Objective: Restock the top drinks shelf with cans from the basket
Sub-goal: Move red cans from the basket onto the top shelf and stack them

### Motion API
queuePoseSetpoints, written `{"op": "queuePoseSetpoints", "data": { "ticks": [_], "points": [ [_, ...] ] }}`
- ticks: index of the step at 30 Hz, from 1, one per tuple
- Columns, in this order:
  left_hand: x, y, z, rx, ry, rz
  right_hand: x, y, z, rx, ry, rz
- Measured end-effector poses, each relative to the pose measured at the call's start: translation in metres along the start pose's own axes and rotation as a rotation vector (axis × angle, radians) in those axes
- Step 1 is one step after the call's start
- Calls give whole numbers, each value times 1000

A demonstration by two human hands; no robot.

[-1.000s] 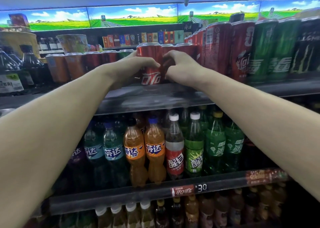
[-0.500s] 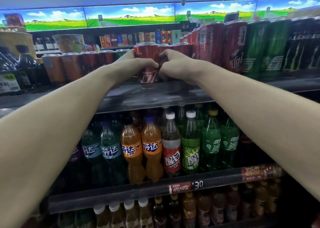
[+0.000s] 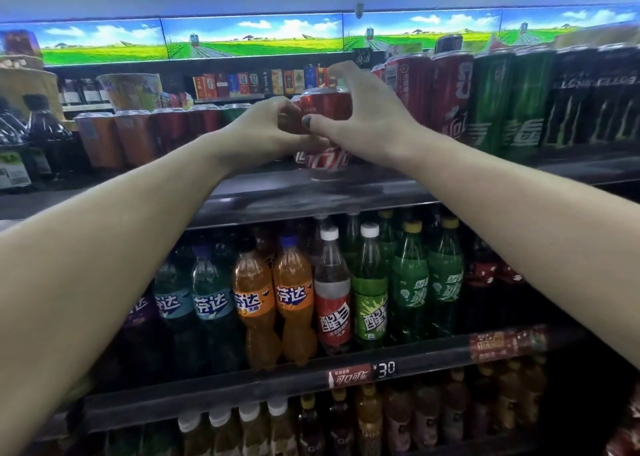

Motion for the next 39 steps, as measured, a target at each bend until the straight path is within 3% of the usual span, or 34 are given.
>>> {"op": "queuePoseSetpoints", "data": {
  "ticks": [5,8,11,16,21,29,34,39],
  "points": [
    [4,-6,3,-13,-173,-51,-1,0,-5,-71,400,-174],
    [-4,-6,21,-179,-203,-100,-4,3,-4,-74,394,-197],
    [2,-7,24,-268,-163,-19,-4,5,-4,-71,397,-220],
    [13,-13,16,-253,-83,33,13,8,-8,-81,329,-67],
    [14,-10,15,-258,-19,42,15,9,-11,-37,351,-32],
    [13,-4,8,-203,-160,70,14,13,-8,-18,343,26],
    [0,14,1,-114,-336,-162,13,27,-1,-71,275,-62],
    [6,86,-1,200,-386,-500,26,81,25,-145,-34,-240]
  ]
}}
Point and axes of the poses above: each hand's wrist, its own y-axis away from the middle knuckle, its own x-axis out of the palm, z = x × y, the point moved 4 cm from there along -y, towards the middle knuckle, and after that the axes turned 4 degrees about -y, right-handed, at the moved point
